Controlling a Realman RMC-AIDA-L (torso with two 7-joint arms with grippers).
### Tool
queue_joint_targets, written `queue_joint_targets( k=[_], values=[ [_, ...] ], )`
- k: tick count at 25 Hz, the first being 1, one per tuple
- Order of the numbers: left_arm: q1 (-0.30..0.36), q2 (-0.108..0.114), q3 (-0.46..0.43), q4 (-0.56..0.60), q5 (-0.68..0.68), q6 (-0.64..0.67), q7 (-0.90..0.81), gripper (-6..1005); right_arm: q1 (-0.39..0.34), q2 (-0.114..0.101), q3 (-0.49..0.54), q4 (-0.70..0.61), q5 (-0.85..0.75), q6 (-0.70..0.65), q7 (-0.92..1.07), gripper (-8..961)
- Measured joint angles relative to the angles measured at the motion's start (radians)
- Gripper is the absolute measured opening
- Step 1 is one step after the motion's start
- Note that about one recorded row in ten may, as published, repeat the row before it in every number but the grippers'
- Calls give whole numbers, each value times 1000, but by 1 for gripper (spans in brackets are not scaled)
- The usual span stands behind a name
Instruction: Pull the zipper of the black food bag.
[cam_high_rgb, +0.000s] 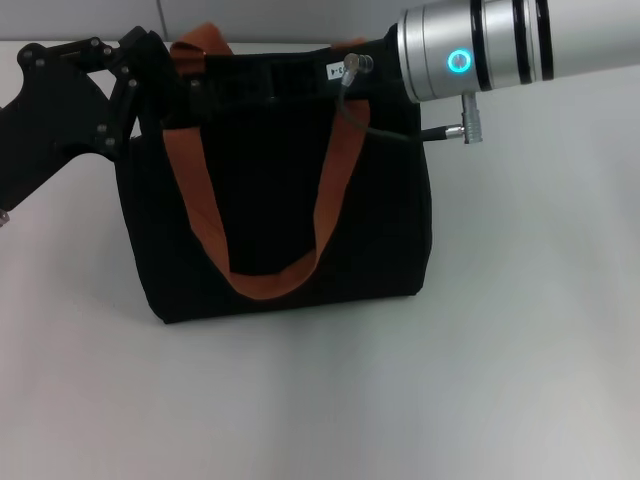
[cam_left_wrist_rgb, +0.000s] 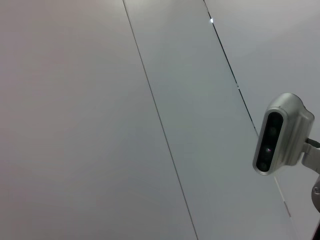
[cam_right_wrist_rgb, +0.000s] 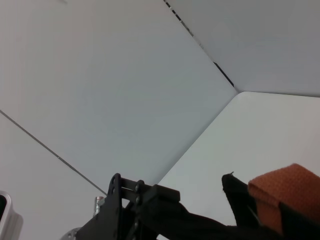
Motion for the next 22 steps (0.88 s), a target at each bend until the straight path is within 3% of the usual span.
queue_joint_targets(
  k=[6,22],
  values=[
    [0,-1,0,-10,0,-3,2,25,0,2,0,-9,23,-46,0,464],
    [-10,-2,0,-21,-1,-11,0,25,1,-5,-9,-8,15,-10,-3,463]
  ],
)
